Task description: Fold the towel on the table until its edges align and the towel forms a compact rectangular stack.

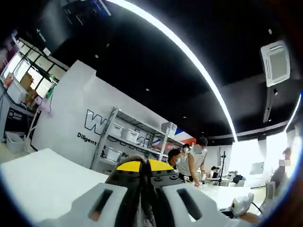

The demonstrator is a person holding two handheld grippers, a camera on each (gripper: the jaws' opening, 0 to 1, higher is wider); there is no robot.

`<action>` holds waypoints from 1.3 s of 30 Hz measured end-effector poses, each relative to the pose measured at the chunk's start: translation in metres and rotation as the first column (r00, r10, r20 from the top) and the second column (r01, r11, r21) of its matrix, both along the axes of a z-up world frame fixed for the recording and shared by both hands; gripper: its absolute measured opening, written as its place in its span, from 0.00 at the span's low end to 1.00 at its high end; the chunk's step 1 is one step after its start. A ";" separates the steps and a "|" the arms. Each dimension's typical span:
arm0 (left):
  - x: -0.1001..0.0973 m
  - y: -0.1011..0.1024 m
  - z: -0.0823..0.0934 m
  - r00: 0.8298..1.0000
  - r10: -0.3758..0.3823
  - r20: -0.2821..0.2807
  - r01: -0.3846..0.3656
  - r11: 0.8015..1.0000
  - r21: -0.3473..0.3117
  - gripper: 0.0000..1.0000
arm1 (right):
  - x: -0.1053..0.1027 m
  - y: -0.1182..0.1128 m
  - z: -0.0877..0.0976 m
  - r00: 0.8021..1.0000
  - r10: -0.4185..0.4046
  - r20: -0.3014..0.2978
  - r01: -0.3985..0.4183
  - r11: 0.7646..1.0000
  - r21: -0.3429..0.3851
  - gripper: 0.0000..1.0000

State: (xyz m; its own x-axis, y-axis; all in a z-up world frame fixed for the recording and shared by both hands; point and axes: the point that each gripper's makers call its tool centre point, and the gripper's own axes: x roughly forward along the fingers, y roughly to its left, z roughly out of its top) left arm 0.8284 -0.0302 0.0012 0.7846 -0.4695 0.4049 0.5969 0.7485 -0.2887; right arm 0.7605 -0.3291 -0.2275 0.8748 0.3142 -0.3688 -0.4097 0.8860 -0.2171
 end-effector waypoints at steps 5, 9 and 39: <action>0.007 0.048 0.016 0.987 0.157 0.040 -0.158 0.987 0.016 0.05 | 0.000 0.002 -0.002 1.000 0.007 -0.008 -0.007 1.000 0.008 0.99; 0.021 0.081 0.015 0.964 0.264 0.032 -0.265 0.963 0.049 0.05 | 0.000 0.001 -0.002 1.000 0.005 -0.007 -0.004 1.000 0.009 0.99; 0.149 0.143 -0.189 0.828 0.477 -0.296 -0.307 0.826 0.473 0.08 | 0.000 -0.001 -0.006 1.000 -0.006 -0.021 0.006 1.000 -0.011 0.99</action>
